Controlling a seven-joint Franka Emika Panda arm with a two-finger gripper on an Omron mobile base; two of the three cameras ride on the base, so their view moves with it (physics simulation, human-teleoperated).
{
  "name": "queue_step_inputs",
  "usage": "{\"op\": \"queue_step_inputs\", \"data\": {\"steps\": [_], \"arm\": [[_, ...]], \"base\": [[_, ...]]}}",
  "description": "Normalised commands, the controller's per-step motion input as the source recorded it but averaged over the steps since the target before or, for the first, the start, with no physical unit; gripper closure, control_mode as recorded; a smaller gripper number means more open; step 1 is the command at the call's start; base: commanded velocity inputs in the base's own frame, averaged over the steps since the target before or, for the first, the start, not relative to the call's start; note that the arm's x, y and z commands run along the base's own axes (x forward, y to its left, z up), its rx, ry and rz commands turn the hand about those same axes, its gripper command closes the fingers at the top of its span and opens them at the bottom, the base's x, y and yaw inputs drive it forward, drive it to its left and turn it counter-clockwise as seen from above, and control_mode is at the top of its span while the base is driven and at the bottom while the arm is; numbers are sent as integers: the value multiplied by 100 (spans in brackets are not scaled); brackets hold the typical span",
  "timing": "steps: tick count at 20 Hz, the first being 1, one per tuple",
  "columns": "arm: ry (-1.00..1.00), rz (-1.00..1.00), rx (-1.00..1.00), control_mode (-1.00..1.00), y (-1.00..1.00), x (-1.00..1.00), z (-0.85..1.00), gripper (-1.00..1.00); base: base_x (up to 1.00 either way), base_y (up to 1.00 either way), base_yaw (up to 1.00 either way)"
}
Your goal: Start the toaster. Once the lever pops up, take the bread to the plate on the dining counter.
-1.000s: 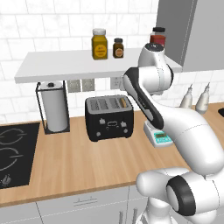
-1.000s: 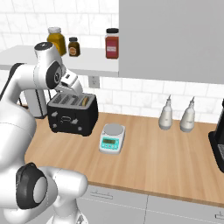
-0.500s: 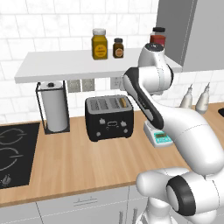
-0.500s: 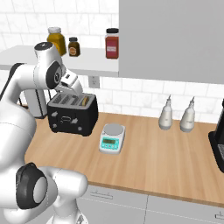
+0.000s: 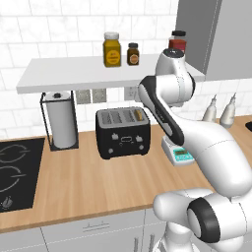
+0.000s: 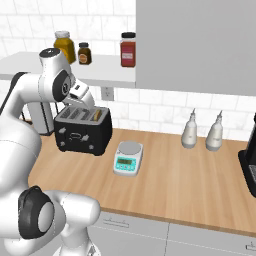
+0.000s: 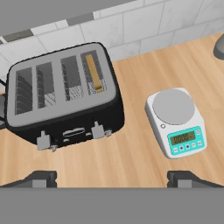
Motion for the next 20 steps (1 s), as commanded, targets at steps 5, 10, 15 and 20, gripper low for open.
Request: {"op": "queue_step_inputs", "data": {"steps": [5, 10, 15, 20], "arm": [[0, 0, 0, -100, 0, 0, 0, -100], [0, 0, 0, -100, 0, 0, 0, -100], [0, 0, 0, -100, 0, 0, 0, -100], [0, 0, 0, -100, 0, 0, 0, -100]], "base": [[0, 0, 0], [0, 0, 0], [0, 0, 0], [0, 0, 0]]}}
